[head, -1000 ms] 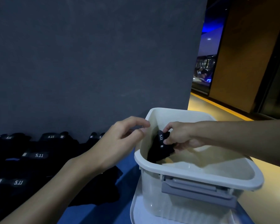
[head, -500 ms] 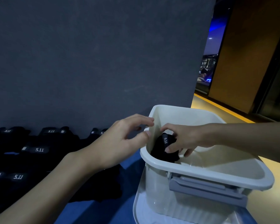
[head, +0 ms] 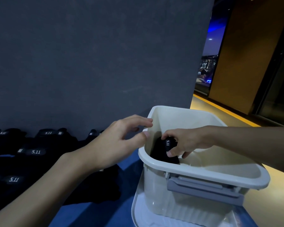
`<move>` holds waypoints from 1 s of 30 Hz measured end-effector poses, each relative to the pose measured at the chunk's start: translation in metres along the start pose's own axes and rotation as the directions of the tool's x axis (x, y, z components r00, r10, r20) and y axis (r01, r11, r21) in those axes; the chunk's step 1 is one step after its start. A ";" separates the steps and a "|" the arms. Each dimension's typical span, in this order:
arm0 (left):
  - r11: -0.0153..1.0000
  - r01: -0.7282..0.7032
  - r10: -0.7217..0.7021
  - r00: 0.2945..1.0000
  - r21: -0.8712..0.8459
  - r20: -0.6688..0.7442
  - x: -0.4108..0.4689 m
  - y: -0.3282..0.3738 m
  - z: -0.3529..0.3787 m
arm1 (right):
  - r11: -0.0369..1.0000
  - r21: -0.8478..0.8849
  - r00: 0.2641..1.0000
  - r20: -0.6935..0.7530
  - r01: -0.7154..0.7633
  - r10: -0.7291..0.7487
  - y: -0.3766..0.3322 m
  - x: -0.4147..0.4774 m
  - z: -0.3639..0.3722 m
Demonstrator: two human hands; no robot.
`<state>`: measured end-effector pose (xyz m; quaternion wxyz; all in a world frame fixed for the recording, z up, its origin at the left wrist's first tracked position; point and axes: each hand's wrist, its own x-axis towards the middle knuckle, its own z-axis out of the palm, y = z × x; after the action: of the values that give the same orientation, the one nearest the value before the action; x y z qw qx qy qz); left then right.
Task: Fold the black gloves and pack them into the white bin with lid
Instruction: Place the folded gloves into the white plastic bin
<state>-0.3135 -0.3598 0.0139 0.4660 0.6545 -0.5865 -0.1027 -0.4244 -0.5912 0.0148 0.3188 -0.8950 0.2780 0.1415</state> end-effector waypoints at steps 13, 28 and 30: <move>0.998 0.028 -0.031 0.997 -0.055 -0.069 -0.010 0.025 -0.007 | 0.976 -0.136 0.960 -0.204 0.167 -0.193 -0.031 -0.056 -0.025; 0.906 0.334 -0.234 0.907 0.260 -0.350 -0.107 0.032 -0.065 | 0.803 -0.108 0.765 -0.254 0.586 -0.592 -0.157 -0.116 0.057; 0.874 0.386 -0.248 0.876 0.296 -0.413 -0.122 0.027 -0.066 | 0.791 -0.099 0.757 -0.243 0.603 -0.607 -0.170 -0.114 0.075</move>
<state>-0.3219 -0.2189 0.0197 0.4107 0.8263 -0.3815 0.0555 -0.4221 -0.3870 0.0910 0.3013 -0.9495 0.0126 -0.0864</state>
